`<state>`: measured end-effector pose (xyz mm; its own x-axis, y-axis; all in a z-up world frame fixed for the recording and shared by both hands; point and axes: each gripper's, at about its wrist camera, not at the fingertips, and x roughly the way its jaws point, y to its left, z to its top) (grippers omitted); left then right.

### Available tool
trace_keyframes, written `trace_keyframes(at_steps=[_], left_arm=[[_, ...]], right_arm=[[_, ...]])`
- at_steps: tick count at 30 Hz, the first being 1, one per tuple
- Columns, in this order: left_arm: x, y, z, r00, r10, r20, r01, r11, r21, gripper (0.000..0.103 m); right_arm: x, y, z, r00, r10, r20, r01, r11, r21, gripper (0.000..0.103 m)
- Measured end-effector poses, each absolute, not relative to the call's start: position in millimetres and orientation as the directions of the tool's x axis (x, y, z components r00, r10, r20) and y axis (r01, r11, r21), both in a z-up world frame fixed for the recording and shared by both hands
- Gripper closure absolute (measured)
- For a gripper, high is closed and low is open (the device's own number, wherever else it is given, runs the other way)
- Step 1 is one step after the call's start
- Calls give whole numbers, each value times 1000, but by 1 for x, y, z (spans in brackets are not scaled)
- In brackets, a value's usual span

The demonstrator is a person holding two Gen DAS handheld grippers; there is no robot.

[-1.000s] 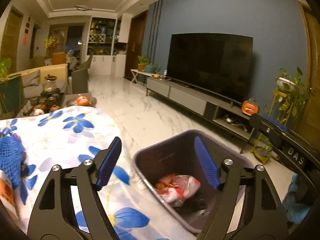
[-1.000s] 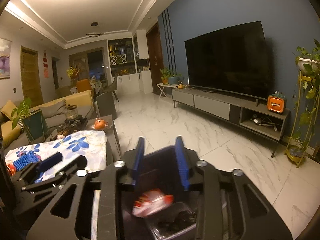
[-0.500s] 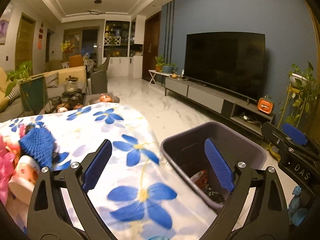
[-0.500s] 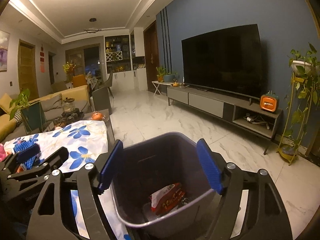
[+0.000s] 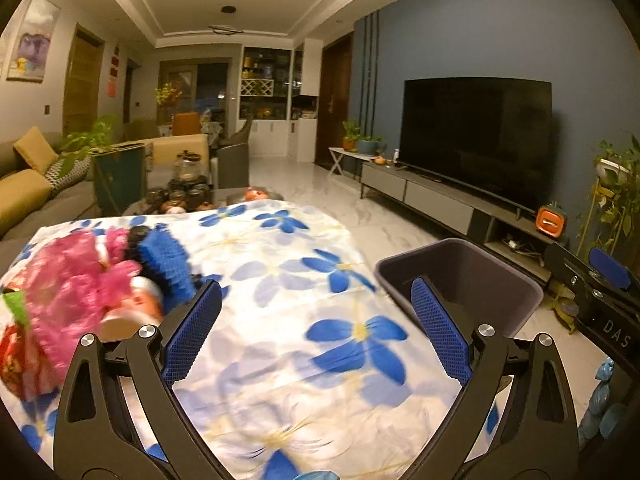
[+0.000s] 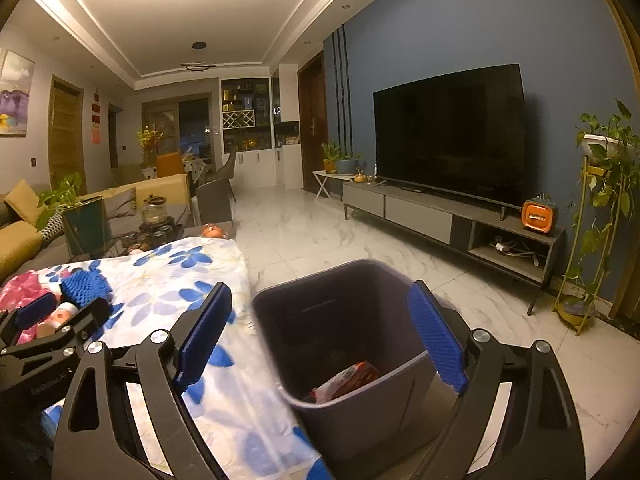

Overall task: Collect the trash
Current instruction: 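Move both open tools back toward the trash pile on the table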

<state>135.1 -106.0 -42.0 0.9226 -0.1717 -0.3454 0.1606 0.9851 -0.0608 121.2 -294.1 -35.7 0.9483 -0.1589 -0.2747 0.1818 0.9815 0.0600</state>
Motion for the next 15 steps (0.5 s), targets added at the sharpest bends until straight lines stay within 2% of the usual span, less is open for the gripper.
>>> trace_keyframes(at_steps=[15], left_arm=[[89,-42,-40,945,-94,-315,84,995,-46,9]], right_arm=[[111,-246,-40,956,-79,-281,105,991,78,16]])
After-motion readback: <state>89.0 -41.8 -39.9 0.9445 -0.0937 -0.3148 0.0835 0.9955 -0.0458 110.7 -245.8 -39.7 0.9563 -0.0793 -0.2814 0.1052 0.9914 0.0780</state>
